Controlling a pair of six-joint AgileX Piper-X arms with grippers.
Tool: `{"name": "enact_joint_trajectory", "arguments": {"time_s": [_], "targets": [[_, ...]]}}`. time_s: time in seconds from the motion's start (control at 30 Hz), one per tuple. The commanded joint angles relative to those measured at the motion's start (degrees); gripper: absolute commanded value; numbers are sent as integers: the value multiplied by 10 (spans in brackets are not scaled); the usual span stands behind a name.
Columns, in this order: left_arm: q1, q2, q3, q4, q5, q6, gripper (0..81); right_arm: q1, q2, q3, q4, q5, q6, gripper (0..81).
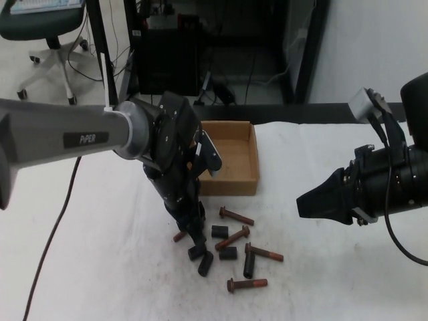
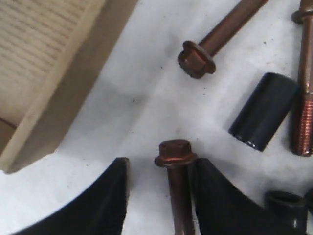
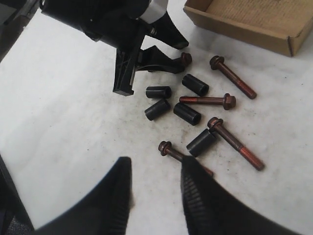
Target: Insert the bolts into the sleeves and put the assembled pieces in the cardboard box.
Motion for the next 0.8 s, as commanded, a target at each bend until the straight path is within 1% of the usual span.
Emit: {"name": "enact_joint_trajectory", "arguments": {"time_s": [0.0, 0.1, 0.13, 0.17, 0.23, 0.3, 0.43, 0.53, 0.6, 0.67, 0.77], "targets": [[0, 9, -1, 12, -8, 0, 401, -3, -3, -6, 1, -4, -4, 329], [0, 9, -1, 9, -8, 0, 398, -3, -3, -6, 1, -4, -10, 329], [0, 9, -1, 9, -8, 0, 375, -3, -3, -6, 1, -4, -13, 329], [0, 9, -1, 12, -8, 0, 334, -3, -3, -6, 1, -4, -14, 329], [0, 9, -1, 17, -8, 0, 159, -3, -3, -6, 1, -4, -14, 329], [0, 9, -1, 24, -8, 1, 9, -3, -3, -6, 1, -4, -14, 329], [0, 9, -1, 38, -9, 13, 3, -3, -3, -6, 1, -4, -14, 325], [0, 5, -6, 49, -23, 2, 3, -3, -3, -6, 1, -4, -14, 298], [0, -7, -15, 55, -33, -29, 3, -3, -3, -6, 1, -19, -14, 293], [4, -33, -19, 53, -34, -51, 3, -2, -3, -6, 0, -55, -21, 293], [15, -91, -19, 43, -32, -87, 3, 14, -3, -6, -15, -64, -21, 293]]}}
